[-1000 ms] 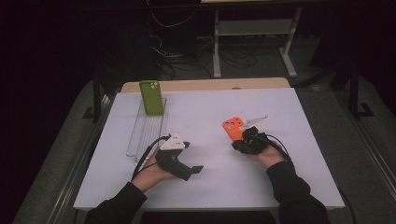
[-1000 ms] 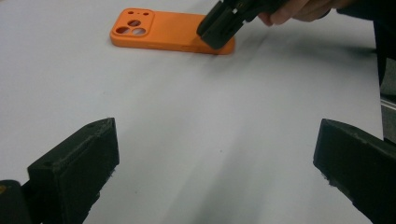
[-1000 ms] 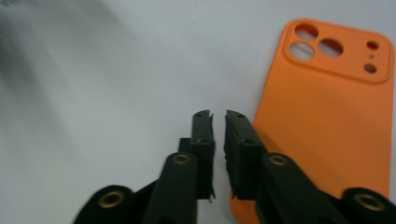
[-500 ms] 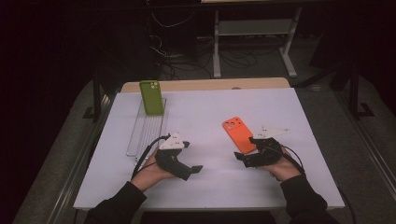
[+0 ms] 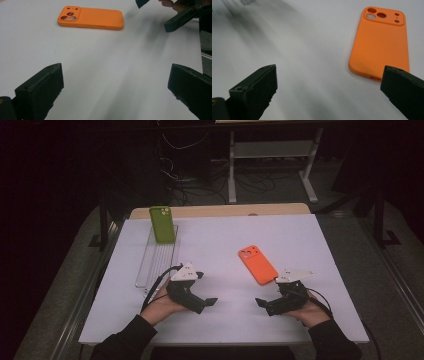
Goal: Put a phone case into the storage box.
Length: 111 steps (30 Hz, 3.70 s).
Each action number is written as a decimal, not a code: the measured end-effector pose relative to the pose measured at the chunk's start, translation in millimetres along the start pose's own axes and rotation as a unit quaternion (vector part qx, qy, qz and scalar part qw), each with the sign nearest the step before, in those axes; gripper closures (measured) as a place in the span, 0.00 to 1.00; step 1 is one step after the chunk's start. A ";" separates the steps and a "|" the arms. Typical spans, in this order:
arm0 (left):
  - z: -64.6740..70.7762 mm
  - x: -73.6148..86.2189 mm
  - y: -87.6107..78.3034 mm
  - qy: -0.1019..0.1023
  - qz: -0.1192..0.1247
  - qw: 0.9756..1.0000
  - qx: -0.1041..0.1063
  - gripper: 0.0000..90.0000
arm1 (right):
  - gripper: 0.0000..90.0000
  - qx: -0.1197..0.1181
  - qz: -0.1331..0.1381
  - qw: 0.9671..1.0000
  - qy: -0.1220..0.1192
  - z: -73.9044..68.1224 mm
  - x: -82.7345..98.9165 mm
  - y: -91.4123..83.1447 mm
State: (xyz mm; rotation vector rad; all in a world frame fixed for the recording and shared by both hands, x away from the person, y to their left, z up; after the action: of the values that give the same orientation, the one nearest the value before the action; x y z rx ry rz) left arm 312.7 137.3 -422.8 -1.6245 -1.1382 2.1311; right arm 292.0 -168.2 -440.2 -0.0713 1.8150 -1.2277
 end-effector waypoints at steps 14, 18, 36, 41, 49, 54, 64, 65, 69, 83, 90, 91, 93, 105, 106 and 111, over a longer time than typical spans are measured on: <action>0.3 -0.3 0.1 0.001 0.001 1.000 0.001 0.00 | 0.00 0.014 0.011 0.999 0.033 10.0 -6.6 -9.1; 0.8 -0.5 -0.4 -0.001 0.002 1.000 0.002 0.00 | 0.00 0.019 -0.001 0.999 0.042 11.1 -14.5 -7.9; 0.7 -2.7 0.6 0.003 0.005 1.000 0.006 0.00 | 0.00 0.063 -0.067 0.992 0.087 49.9 -68.1 16.9; 1.4 -3.3 1.5 0.000 0.013 1.000 0.007 0.00 | 0.00 0.078 -0.096 0.989 0.084 57.2 -79.7 30.8; 1.8 -3.3 1.2 0.002 0.006 1.000 0.007 0.00 | 0.00 0.080 -0.165 0.977 0.108 66.2 -85.9 56.0; 2.0 -3.4 1.0 -0.001 0.007 1.000 0.007 0.00 | 0.01 0.077 -0.191 0.972 0.116 67.0 -84.9 67.0; 1.8 -3.4 1.2 0.004 0.005 1.000 0.008 0.00 | 0.09 0.070 -0.226 0.965 0.113 64.7 -86.5 81.0; 1.8 -3.3 1.3 0.004 0.005 1.000 0.008 0.00 | 0.11 0.072 -0.228 0.964 0.113 64.9 -86.3 81.8; 2.3 -3.3 1.7 0.001 0.004 1.000 0.008 0.00 | 0.14 0.075 -0.238 0.962 0.110 65.4 -86.5 82.2; 0.4 -7.4 -1.9 0.011 0.001 1.000 0.006 0.00 | 0.17 0.053 -0.240 0.964 0.102 64.4 -86.5 77.9; -7.4 -20.1 -10.0 0.026 -0.017 0.999 0.011 0.00 | 0.17 0.028 -0.223 0.975 0.000 58.7 -90.9 59.7; -9.7 -22.3 -12.0 0.035 -0.026 0.999 0.012 0.00 | 0.17 0.022 -0.218 0.976 -0.017 57.8 -91.4 56.7; -12.1 -26.1 -14.0 0.041 -0.028 0.999 0.012 0.00 | 0.17 0.008 -0.217 0.975 -0.047 54.0 -92.4 52.0; -23.5 -41.5 -15.1 0.085 -0.054 0.994 0.029 0.00 | 0.17 -0.045 -0.207 0.962 -0.173 32.0 -99.9 37.2; -22.7 -42.1 -14.1 0.092 -0.060 0.993 0.031 0.00 | 0.17 -0.051 -0.205 0.961 -0.180 29.5 -100.9 36.2; -24.6 -49.3 -12.4 0.123 -0.077 0.989 0.039 0.00 | 0.17 -0.069 -0.201 0.951 -0.224 12.5 -104.5 33.8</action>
State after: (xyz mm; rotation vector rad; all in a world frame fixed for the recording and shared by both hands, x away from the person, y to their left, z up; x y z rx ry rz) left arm 349.2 127.0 -381.0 -1.6498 -1.0522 1.7998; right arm 375.4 -108.0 -399.6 -0.7712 1.5177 -1.2299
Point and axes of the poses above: each handheld gripper's, and its own axes: y roughly forward along the jaws, x roughly out of its underside, z roughly to its right, the point moved 2 cm from there along y, roughly forward along the jaws, and after that the axes turned 10 degrees about -z, right-handed, at the moved point
